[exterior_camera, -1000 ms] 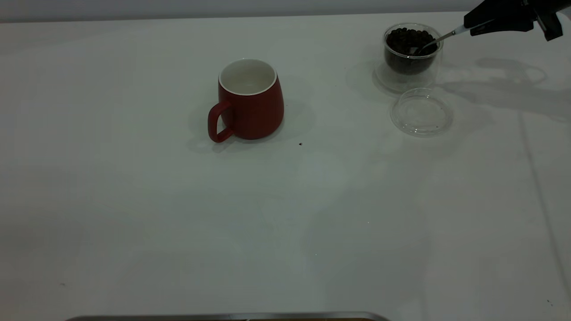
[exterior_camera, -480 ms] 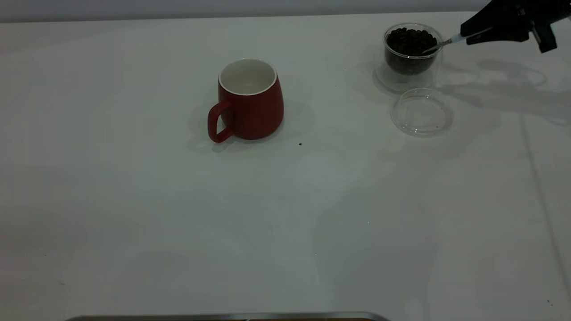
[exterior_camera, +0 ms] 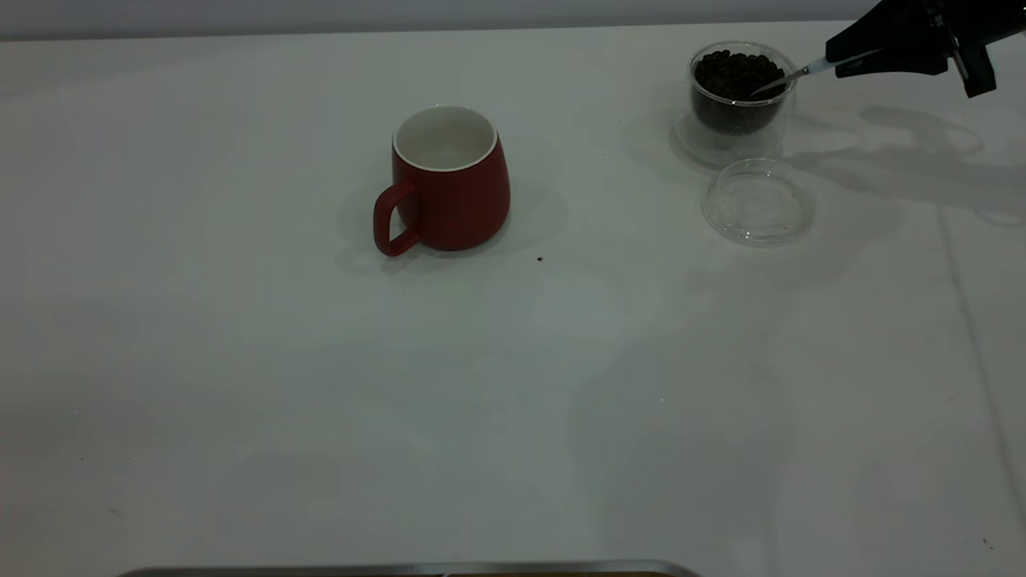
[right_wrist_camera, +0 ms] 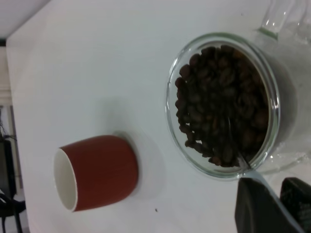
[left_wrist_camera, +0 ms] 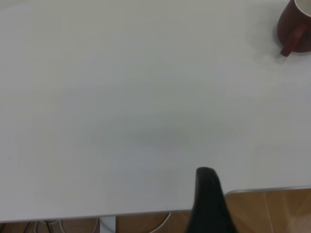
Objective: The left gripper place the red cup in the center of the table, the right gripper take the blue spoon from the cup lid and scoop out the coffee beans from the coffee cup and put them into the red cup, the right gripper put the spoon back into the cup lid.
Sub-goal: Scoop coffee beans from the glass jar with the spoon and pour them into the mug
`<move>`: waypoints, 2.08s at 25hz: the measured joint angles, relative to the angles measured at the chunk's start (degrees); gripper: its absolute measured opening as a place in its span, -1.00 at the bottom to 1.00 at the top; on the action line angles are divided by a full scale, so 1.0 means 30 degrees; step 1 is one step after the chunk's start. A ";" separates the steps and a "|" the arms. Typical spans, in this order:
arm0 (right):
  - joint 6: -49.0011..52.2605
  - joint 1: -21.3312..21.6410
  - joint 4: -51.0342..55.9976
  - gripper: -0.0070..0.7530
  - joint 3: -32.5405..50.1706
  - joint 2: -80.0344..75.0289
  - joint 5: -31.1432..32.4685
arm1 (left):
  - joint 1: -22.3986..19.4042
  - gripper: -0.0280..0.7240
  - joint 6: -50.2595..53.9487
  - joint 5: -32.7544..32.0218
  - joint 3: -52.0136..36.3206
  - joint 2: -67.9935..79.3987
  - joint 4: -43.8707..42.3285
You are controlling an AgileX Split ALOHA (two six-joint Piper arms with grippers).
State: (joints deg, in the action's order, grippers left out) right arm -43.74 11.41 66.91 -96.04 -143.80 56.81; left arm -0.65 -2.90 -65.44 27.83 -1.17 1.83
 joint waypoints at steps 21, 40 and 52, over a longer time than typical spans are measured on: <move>-0.0529 0.1056 0.0990 -0.71 0.0000 0.0000 0.1405 | 0.0000 0.64 -0.0030 0.0000 0.0000 0.0000 0.0000; -0.1360 0.2132 0.2797 -0.71 0.0000 0.0000 0.3160 | 0.0000 0.64 -0.0052 0.0000 0.0000 0.0000 0.0000; -0.1773 0.2567 0.3473 -0.71 0.0000 0.0000 0.3234 | 0.0000 0.64 -0.0052 0.0000 0.0000 0.0000 0.0000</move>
State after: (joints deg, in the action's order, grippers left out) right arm -49.06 19.11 77.33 -96.04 -143.80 66.52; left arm -0.65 -3.06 -65.44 27.83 -1.17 1.83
